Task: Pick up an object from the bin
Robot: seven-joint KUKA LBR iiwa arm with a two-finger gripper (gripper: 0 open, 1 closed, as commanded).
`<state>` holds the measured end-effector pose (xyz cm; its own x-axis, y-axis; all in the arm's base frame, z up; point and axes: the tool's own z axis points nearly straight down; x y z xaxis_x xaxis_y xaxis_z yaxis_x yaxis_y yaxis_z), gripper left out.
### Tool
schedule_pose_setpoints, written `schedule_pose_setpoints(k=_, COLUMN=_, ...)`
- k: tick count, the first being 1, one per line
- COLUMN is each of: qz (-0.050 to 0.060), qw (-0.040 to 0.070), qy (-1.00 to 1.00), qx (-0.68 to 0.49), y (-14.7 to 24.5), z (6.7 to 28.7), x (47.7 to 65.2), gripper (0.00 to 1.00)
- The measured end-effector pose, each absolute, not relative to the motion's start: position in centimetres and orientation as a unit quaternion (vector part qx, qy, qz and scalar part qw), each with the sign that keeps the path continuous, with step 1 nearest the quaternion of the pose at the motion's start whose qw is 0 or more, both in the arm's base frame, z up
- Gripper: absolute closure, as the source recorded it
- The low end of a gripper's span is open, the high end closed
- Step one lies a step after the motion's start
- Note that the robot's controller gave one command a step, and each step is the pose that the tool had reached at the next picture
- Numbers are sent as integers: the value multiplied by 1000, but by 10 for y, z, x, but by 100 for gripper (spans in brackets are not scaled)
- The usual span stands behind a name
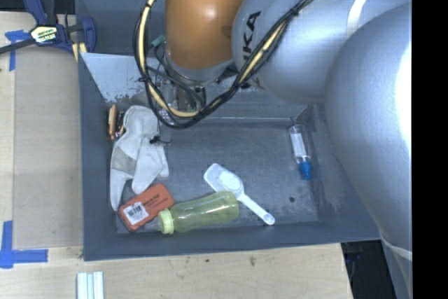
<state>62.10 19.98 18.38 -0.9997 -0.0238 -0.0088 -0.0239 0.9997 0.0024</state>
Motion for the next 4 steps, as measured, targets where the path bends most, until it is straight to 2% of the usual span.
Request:
schedule_pose_setpoints(k=1, qz=0, qw=0, qy=993, qx=-121, y=215, z=155, x=615, gripper=0)
schedule_pose_setpoints(k=2, qz=1, qw=2, qy=979, qx=-204, y=221, z=151, x=618, gripper=0)
schedule_pose_setpoints(k=3, qz=0, qw=2, qy=960, qx=-280, y=222, z=135, x=617, gripper=0)
schedule_pose_setpoints(k=4, qz=1, qw=1, qy=977, qx=-214, y=224, z=122, x=613, gripper=0)
